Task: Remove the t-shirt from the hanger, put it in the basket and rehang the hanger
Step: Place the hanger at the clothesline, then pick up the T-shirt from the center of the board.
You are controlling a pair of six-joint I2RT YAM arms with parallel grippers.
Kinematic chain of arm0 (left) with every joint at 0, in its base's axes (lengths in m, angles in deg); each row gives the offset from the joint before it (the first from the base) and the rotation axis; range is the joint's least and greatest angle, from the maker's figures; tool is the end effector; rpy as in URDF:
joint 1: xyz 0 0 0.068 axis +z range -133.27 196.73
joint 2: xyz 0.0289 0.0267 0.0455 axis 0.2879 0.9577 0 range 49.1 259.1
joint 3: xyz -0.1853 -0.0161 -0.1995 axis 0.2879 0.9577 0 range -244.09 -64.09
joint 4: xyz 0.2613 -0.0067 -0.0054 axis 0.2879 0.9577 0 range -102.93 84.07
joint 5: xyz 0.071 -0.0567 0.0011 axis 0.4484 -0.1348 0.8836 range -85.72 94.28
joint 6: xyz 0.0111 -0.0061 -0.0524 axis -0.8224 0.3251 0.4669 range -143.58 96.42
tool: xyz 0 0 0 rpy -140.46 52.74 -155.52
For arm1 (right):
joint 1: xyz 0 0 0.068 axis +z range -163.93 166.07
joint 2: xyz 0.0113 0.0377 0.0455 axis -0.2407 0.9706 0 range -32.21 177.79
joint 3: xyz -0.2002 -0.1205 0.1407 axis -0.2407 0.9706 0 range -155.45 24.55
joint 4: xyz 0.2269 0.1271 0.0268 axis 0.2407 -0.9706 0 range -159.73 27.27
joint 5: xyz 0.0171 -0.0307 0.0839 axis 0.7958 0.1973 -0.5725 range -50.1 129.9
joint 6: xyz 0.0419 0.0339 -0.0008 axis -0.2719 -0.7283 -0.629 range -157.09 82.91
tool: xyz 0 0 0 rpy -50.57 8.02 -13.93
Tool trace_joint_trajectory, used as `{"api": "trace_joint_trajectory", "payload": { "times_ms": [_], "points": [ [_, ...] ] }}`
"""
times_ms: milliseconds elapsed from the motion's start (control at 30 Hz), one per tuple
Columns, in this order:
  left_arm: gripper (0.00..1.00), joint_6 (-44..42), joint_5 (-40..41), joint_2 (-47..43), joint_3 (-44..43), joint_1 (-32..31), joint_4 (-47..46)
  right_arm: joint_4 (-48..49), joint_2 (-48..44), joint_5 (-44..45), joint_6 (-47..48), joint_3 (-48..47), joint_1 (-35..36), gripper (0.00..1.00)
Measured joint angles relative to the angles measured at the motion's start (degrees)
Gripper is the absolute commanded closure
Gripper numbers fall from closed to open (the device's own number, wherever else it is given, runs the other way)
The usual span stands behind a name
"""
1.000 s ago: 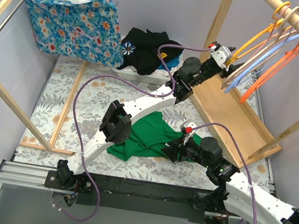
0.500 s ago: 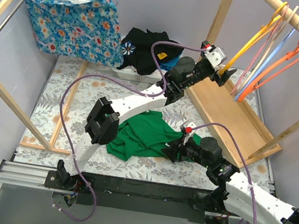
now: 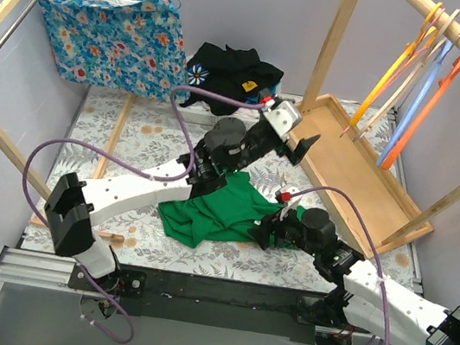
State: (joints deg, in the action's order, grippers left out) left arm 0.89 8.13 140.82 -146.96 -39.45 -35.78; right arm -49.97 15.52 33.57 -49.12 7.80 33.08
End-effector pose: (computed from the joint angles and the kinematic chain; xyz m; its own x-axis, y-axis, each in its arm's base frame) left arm 0.2166 -0.3189 0.4254 -0.2057 -0.4354 -0.8764 0.7772 0.4715 -0.4167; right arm 0.1250 0.1397 0.1999 -0.3749 -0.0984 -0.9218 -0.7365 0.6355 0.2317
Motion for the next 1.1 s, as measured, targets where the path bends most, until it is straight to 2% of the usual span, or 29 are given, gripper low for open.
{"api": "trace_joint_trajectory", "payload": {
  "times_ms": [200,367,500,667,833,933,967,1033,1100],
  "points": [
    [0.02,2.5,12.2,-8.3,15.0,-3.2,3.1,-1.1,5.6,1.9,1.5,-3.5,0.0,0.18],
    [0.02,8.8,22.7,-16.5,22.7,-4.3,10.8,-3.0,16.8,3.4,5.7,-12.1,0.1,0.15],
    [0.02,14.4,32.2,-26.1,26.7,-4.9,17.1,-3.3,26.5,3.3,8.9,-18.8,0.3,0.14],
    [0.02,21.9,44.4,-40.8,30.8,-5.1,24.2,-4.1,36.0,2.7,10.6,-22.8,2.0,0.13],
    [0.02,26.6,51.0,-53.8,33.8,-5.1,28.5,-4.2,42.8,3.5,12.6,-24.4,4.1,0.15],
    [0.02,28.0,53.5,-55.6,34.6,-5.1,31.1,-4.9,46.4,5.3,12.2,-28.2,4.7,0.19],
    [0.02,28.3,54.0,-55.2,35.0,-5.1,32.1,-5.1,47.6,6.1,11.9,-29.7,4.8,0.23],
    [0.02,28.4,54.6,-54.0,36.5,-5.1,33.4,-5.1,50.4,7.2,10.9,-32.5,5.0,0.54],
    [0.02,28.2,55.1,-52.5,38.9,-5.1,33.9,-4.8,53.2,7.8,9.8,-35.4,5.2,0.98]
  ]
}}
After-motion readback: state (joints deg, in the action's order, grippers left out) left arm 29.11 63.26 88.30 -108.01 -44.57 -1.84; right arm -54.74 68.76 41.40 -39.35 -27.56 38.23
